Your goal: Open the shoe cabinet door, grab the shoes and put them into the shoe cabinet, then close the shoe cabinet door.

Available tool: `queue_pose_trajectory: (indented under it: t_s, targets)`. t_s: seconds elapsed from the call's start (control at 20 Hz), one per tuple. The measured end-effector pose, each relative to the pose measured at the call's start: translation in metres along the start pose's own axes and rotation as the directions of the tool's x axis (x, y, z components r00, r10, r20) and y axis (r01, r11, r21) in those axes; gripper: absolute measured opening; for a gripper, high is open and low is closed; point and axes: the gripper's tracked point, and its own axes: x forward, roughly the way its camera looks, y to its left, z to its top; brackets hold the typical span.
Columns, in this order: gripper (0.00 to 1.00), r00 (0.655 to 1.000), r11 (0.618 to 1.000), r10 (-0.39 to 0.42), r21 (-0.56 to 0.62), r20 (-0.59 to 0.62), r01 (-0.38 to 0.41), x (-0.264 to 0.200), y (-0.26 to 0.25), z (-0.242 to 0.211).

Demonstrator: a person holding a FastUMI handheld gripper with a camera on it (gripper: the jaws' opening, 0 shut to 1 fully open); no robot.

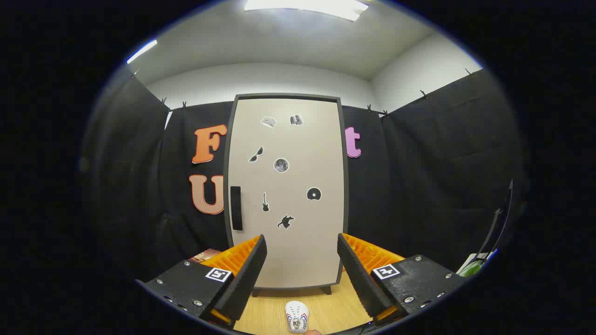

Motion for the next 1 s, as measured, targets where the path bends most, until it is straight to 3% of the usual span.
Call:
queue_pose_trajectory:
  t_s: [1.0]
  targets:
    - [0.95,0.999,1.0,0.014,-0.026,-0.047,-0.016,0.031,0.041,-0.014]
